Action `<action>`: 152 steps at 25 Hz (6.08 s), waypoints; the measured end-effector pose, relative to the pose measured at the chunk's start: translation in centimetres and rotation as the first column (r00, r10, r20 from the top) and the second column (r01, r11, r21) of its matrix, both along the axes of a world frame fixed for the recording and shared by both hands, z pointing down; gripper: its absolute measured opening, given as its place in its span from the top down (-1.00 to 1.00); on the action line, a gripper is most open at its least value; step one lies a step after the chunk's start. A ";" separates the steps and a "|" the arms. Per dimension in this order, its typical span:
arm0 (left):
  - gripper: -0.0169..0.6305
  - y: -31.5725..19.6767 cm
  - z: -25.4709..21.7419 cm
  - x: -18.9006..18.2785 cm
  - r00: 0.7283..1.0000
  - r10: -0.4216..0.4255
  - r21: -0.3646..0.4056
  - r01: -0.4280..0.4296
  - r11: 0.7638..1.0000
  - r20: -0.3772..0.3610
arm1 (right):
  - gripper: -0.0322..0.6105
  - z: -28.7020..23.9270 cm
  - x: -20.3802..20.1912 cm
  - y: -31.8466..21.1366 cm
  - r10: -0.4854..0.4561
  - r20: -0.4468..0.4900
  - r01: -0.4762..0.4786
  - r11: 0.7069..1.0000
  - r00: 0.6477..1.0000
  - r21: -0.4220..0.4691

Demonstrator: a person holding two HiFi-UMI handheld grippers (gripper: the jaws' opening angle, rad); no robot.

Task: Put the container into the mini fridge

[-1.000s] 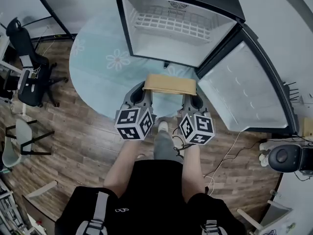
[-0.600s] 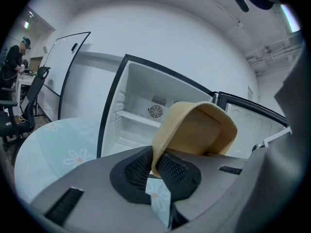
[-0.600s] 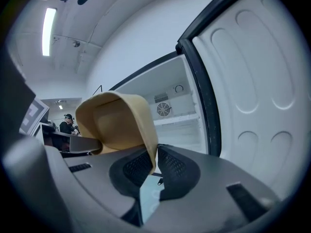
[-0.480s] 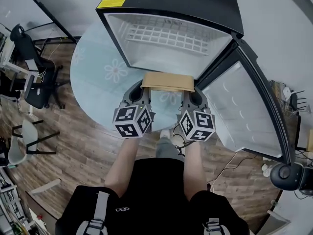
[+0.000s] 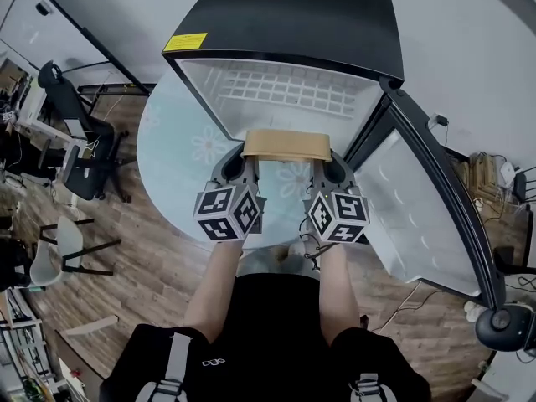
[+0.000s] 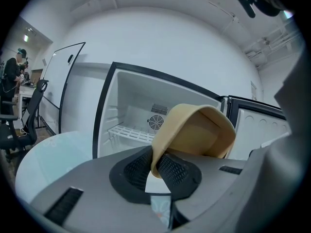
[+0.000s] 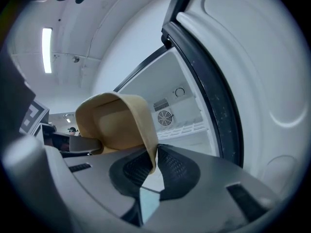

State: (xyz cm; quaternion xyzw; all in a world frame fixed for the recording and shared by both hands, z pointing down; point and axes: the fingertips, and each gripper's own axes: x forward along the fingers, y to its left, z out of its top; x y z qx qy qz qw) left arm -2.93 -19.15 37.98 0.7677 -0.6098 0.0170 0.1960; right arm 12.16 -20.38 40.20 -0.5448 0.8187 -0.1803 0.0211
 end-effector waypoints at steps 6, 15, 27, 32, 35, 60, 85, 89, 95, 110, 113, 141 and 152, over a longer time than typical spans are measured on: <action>0.87 -1.7 0.8 0.1 1.000 0.015 -0.025 -0.014 1.000 0.007 | 0.82 0.8 0.1 -1.5 0.012 0.005 -0.012 1.000 1.000 -0.022; 0.87 -4.0 4.5 -0.2 0.999 0.049 -0.114 -0.051 0.992 -0.021 | 0.82 4.1 -0.1 -3.3 0.043 -0.003 -0.043 0.993 0.999 -0.106; 0.88 -4.7 11.4 0.8 0.995 0.077 -0.245 -0.092 0.965 -0.067 | 0.82 9.7 1.0 -3.3 0.068 -0.086 -0.087 0.969 0.994 -0.233; 0.88 -5.5 13.4 0.4 0.993 0.077 -0.280 -0.098 0.955 -0.086 | 0.82 11.5 0.6 -3.8 0.067 -0.110 -0.095 0.958 0.992 -0.271; 0.88 -6.1 14.3 0.2 0.992 0.078 -0.295 -0.103 0.950 -0.097 | 0.82 12.3 0.4 -4.3 0.069 -0.120 -0.101 0.953 0.990 -0.287; 0.87 -11.3 20.1 0.6 0.982 0.095 -0.365 -0.150 0.919 -0.164 | 0.82 17.6 0.8 -8.9 0.103 -0.156 -0.159 0.903 0.982 -0.399; 0.74 -12.8 20.8 0.4 0.967 0.083 -0.347 -0.165 0.923 -0.240 | 0.71 18.4 -0.1 -10.5 0.101 -0.136 -0.149 0.901 0.986 -0.407; 0.74 -12.8 20.8 0.4 0.966 0.084 -0.348 -0.168 0.922 -0.243 | 0.71 18.3 0.0 -10.4 0.106 -0.130 -0.150 0.901 0.986 -0.406; 0.67 -12.8 20.7 0.5 0.963 0.082 -0.345 -0.171 0.923 -0.257 | 0.57 18.3 -0.3 -10.3 0.095 -0.111 -0.132 0.904 0.989 -0.406; 0.25 -12.9 20.3 1.0 0.944 0.098 -0.325 -0.205 0.923 -0.315 | 0.44 17.6 -0.5 -10.4 0.098 -0.087 -0.124 0.914 0.991 -0.387; 0.20 -12.8 20.3 0.9 0.944 0.097 -0.330 -0.204 0.922 -0.314 | 0.42 17.4 -0.6 -10.3 0.095 -0.083 -0.120 0.916 0.992 -0.384; 0.95 -8.9 11.9 -0.5 0.965 0.092 -0.138 -0.130 0.982 -0.247 | 0.68 9.7 -1.7 -7.5 0.046 -0.071 -0.059 0.979 0.996 -0.196; 0.95 -5.7 6.2 0.4 0.970 0.152 -0.011 -0.157 0.988 -0.191 | 0.88 3.8 -2.5 -4.3 -0.024 -0.115 0.018 0.998 0.993 -0.053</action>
